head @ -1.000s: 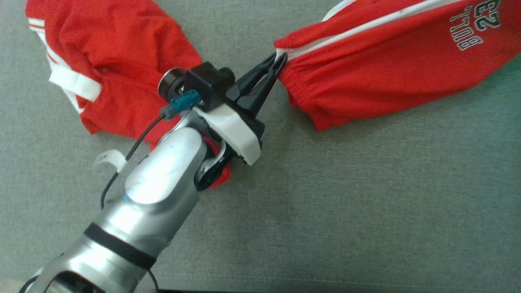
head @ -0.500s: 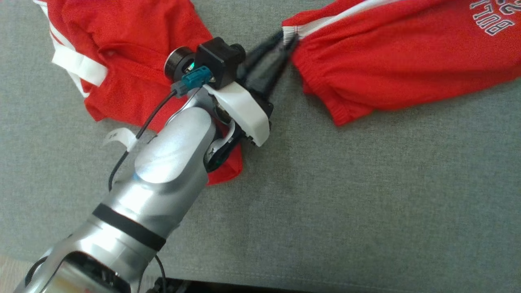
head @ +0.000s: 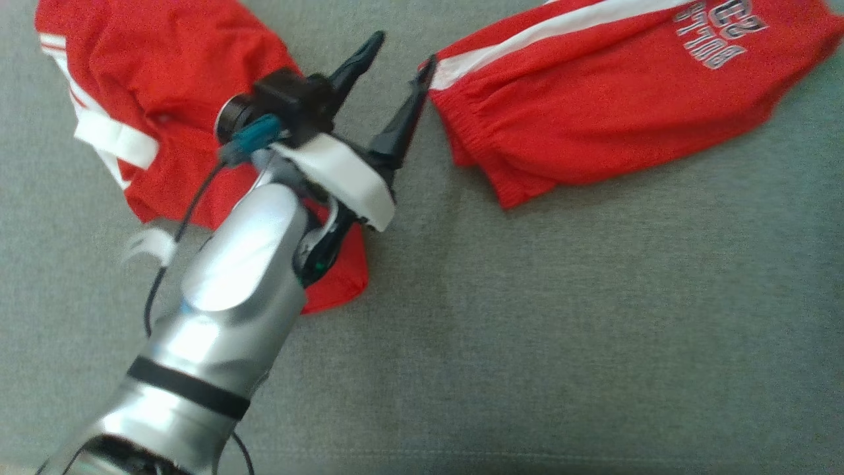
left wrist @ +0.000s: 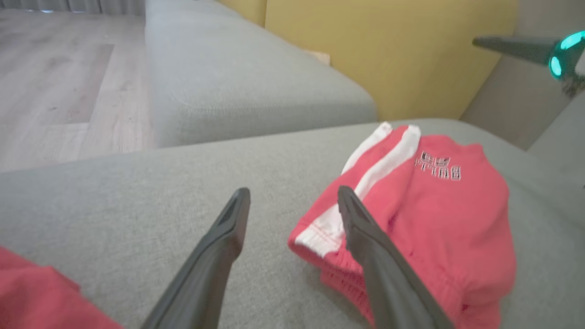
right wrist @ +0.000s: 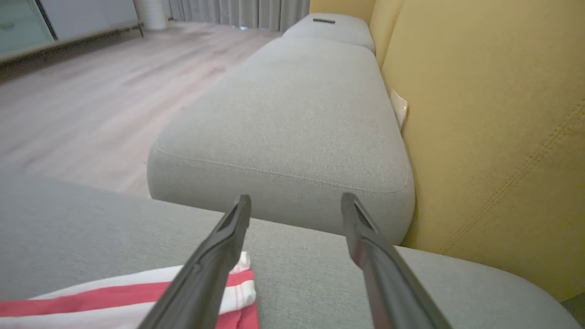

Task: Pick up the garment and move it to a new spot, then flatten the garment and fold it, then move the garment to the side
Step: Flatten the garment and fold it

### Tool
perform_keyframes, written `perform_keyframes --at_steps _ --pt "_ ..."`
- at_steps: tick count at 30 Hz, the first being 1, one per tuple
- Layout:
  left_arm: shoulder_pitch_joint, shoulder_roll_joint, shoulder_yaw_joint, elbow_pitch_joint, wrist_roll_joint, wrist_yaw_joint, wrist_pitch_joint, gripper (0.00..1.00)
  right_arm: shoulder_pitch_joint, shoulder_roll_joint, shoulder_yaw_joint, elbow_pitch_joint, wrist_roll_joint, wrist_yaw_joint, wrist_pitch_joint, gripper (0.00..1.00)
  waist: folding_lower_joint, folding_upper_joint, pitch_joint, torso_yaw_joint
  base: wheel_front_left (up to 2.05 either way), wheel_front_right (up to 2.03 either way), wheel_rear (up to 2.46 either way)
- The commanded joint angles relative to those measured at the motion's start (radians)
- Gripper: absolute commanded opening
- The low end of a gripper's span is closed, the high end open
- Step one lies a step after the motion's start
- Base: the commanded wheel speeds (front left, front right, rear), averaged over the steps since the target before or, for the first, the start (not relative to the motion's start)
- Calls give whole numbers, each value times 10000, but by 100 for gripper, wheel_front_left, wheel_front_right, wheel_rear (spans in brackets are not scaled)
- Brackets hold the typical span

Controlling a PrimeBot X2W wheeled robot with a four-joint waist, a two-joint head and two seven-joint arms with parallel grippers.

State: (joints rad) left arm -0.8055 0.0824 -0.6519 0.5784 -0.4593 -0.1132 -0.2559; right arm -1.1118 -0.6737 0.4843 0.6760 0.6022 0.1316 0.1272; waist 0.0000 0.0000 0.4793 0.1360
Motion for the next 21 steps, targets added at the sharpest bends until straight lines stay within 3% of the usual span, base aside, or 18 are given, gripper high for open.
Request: perform_keyframes --at_steps 1,11,21 --pt "25 277 512 -395 -47 61 -58 100 579 74 -50 -254 241 -9 -202 100 0 0 -494 -325 0 0 0" --pt "1738 258 2404 -1699 -159 276 -58 100 2381 1339 -872 -1003 664 -9 -2549 100 0 0 -2075 -1087 0 0 0" --pt "3758 113 3761 -2938 819 588 -58 100 5290 2919 -2373 -1996 -491 -9 -3541 100 0 0 -3267 -1500 0 0 0"
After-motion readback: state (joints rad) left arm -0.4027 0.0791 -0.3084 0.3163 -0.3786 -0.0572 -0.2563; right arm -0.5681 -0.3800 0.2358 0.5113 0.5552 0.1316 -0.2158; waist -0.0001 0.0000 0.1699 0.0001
